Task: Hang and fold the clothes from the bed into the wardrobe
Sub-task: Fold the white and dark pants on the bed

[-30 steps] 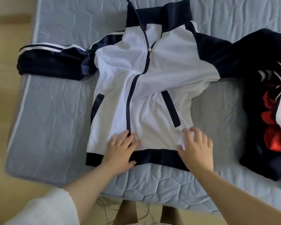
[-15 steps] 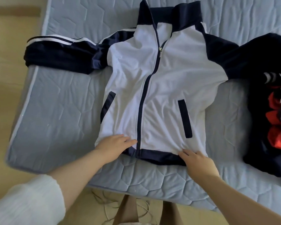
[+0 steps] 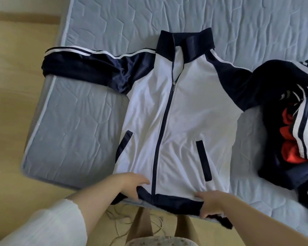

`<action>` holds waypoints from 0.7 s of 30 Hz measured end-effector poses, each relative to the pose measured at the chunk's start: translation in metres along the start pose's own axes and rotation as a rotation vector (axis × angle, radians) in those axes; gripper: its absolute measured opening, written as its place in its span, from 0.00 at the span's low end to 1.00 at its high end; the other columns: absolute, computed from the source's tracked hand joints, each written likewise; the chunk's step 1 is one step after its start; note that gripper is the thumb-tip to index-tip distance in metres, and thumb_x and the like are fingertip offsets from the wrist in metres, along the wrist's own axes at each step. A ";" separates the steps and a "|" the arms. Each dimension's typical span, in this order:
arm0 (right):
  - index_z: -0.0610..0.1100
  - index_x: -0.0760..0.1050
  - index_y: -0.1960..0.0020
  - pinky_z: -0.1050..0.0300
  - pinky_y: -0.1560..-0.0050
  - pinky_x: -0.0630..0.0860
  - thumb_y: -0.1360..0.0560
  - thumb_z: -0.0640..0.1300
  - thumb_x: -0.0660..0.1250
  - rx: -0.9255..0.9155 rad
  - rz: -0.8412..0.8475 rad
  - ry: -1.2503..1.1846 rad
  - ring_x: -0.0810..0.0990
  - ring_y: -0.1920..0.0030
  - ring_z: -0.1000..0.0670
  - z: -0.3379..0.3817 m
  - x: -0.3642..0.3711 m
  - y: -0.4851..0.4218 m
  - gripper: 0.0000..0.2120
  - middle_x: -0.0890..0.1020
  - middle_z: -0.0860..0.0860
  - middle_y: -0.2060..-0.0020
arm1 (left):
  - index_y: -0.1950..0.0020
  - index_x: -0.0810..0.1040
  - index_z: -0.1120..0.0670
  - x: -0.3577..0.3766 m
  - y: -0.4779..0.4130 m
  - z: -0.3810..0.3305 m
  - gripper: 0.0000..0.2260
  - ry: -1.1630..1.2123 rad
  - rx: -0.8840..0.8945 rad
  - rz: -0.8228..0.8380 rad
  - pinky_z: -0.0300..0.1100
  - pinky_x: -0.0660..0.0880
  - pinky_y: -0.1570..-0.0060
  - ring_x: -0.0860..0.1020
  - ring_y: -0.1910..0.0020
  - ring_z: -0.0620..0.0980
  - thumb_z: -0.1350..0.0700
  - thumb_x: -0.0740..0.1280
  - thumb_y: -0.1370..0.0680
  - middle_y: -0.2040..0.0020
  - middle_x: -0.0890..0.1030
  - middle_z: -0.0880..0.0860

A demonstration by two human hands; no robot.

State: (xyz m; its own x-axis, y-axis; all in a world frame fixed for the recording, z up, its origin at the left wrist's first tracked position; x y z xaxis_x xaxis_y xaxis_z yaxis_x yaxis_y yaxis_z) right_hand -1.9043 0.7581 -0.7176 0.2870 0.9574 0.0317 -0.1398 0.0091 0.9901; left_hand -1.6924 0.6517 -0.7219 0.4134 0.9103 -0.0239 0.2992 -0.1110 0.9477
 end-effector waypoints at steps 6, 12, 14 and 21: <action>0.55 0.56 0.26 0.51 0.37 0.70 0.22 0.58 0.55 -0.052 -0.316 -0.121 0.67 0.33 0.47 0.017 -0.067 0.012 0.26 0.68 0.50 0.31 | 0.33 0.69 0.43 -0.048 0.013 0.014 0.20 0.513 -0.066 -0.394 0.38 0.71 0.43 0.73 0.40 0.45 0.40 0.61 0.24 0.38 0.72 0.45; 0.53 0.59 0.27 0.52 0.38 0.69 0.21 0.50 0.54 -0.082 -0.634 -0.214 0.67 0.33 0.46 0.056 -0.151 0.033 0.22 0.69 0.50 0.32 | 0.51 0.75 0.48 -0.128 0.039 0.042 0.03 1.157 -0.073 -0.648 0.39 0.72 0.61 0.77 0.60 0.44 0.53 0.61 0.22 0.51 0.77 0.49; 0.53 0.60 0.27 0.55 0.41 0.69 0.21 0.48 0.54 -0.113 -0.702 -0.270 0.68 0.33 0.47 0.077 -0.169 0.034 0.22 0.69 0.51 0.31 | 0.47 0.75 0.50 -0.151 0.047 0.061 0.05 1.337 -0.075 -0.698 0.40 0.73 0.62 0.77 0.62 0.45 0.52 0.61 0.21 0.56 0.78 0.49; 0.50 0.60 0.27 0.53 0.40 0.68 0.21 0.39 0.52 -0.166 -0.919 -0.477 0.65 0.32 0.46 0.145 -0.273 0.006 0.24 0.62 0.52 0.27 | 0.36 0.70 0.55 -0.223 0.047 0.147 0.14 1.797 -0.040 -0.762 0.38 0.70 0.68 0.76 0.63 0.46 0.53 0.59 0.20 0.52 0.77 0.51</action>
State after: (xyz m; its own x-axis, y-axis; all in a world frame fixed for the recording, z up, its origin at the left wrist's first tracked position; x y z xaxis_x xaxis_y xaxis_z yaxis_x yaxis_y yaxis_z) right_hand -1.8456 0.4548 -0.7003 0.6877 0.3487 -0.6368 0.2035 0.7494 0.6301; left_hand -1.6439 0.3844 -0.7189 -0.9951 0.0408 -0.0904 -0.0648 0.4225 0.9041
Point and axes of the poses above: each hand's wrist, its own y-axis away from the middle knuckle, its own x-axis out of the palm, z = x × y, the point moved 7 cm from there along -y, towards the middle knuckle
